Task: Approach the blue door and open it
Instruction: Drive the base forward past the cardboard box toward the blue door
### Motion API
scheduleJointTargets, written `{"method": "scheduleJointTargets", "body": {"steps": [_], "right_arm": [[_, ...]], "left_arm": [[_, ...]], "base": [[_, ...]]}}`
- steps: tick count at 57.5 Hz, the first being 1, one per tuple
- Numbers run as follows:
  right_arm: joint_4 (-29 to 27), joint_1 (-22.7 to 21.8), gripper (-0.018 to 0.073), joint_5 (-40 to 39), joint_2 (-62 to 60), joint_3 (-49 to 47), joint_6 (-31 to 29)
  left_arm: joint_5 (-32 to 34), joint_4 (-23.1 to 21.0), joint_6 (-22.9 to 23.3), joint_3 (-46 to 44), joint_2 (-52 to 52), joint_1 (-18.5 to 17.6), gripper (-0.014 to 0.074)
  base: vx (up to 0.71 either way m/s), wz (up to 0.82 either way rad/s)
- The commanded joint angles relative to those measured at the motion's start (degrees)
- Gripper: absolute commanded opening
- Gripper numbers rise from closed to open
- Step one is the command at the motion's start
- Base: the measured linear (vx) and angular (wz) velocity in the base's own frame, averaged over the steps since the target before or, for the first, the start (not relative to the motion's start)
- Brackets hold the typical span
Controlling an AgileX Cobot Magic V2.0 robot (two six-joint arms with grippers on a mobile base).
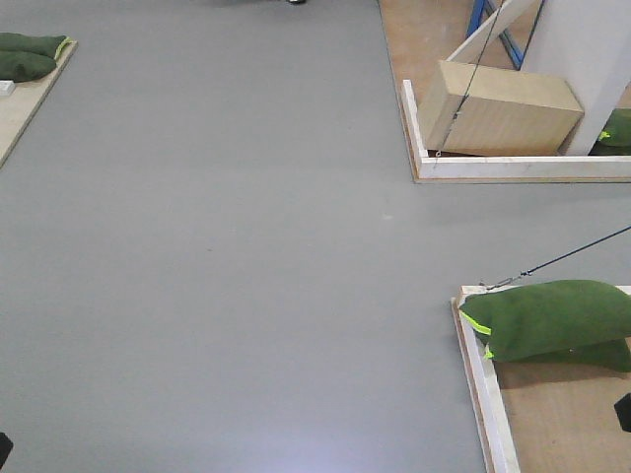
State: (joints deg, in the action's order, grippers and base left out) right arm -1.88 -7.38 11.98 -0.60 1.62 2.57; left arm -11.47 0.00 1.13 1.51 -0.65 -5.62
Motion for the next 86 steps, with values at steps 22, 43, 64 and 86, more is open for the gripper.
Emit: {"method": "scheduleJointTargets", "body": {"steps": [22, 43, 64, 86], "right_arm": [[0.3, -0.1, -0.0001, -4.7, -0.8, 0.2, -0.3], [0.3, -0.1, -0.0001, -4.6, -0.8, 0.2, -0.3], [0.3, -0.1, -0.0001, -4.6, -0.8, 0.2, -0.3], [0.3, -0.1, -0.0001, -4.6, -0.8, 0.2, -0.3]], "left_arm": [[5.0, -0.3, 0.4, -1.4, -0.8, -0.1, 0.0073], [5.0, -0.3, 0.4, -1.4, -0.8, -0.1, 0.0073], [5.0, -0.3, 0.4, -1.4, -0.8, -0.1, 0.0073], [5.0, -0.3, 0.4, -1.4, -0.8, -0.1, 0.0073]], "base": [[0.00, 0.00], [0.00, 0.00], [0.03, 0.00], [0.12, 0.03]]}}
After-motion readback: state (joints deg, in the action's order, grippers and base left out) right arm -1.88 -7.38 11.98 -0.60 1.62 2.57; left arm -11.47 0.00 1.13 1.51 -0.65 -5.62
